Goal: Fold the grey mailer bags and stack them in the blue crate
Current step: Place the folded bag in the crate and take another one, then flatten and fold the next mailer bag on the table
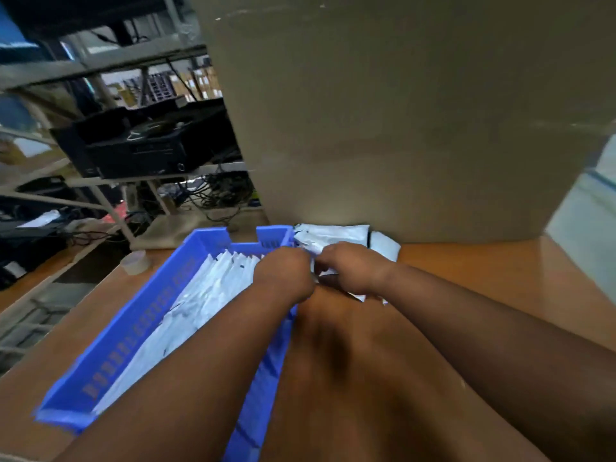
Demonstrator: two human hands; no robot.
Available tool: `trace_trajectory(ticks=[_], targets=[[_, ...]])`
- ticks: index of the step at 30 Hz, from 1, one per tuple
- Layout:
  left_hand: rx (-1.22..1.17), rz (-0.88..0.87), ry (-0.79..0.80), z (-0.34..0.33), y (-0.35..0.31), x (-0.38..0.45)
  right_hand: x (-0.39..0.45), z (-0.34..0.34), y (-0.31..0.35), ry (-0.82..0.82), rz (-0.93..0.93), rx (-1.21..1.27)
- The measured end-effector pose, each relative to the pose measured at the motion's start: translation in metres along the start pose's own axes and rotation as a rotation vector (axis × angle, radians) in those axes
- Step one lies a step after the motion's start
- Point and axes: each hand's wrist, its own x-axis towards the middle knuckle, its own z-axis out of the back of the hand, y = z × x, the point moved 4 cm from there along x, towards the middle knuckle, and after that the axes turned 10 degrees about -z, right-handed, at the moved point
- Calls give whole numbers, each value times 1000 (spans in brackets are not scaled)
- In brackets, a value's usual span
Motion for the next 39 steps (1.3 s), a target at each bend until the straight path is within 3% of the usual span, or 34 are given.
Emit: trace_trajectory(ticks=[9, 13, 21, 24, 30, 34, 36, 39], targets=[[-198, -22, 199, -77, -136, 80, -76, -31, -173, 109, -285, 30], [-228, 24, 146, -118, -157, 112, -86, -48, -216, 79, -313, 164], [9, 139, 30, -166, -163, 152, -77, -75, -258, 22, -289, 270], [32, 38, -39, -181, -160, 157, -78, -78, -262, -28, -289, 251], [-357, -263, -95, -204, -171, 118, -110, -70, -258, -274, -248, 82], [-427, -478, -195, -197, -180, 42, -139, -80, -246, -133, -210, -20], [-435, -489, -205, -201, -179, 10, -157, -89, -236, -14, -232, -41], [-458, -487, -184, -206, -174, -25, -185, -104, -210, 6, -253, -69]])
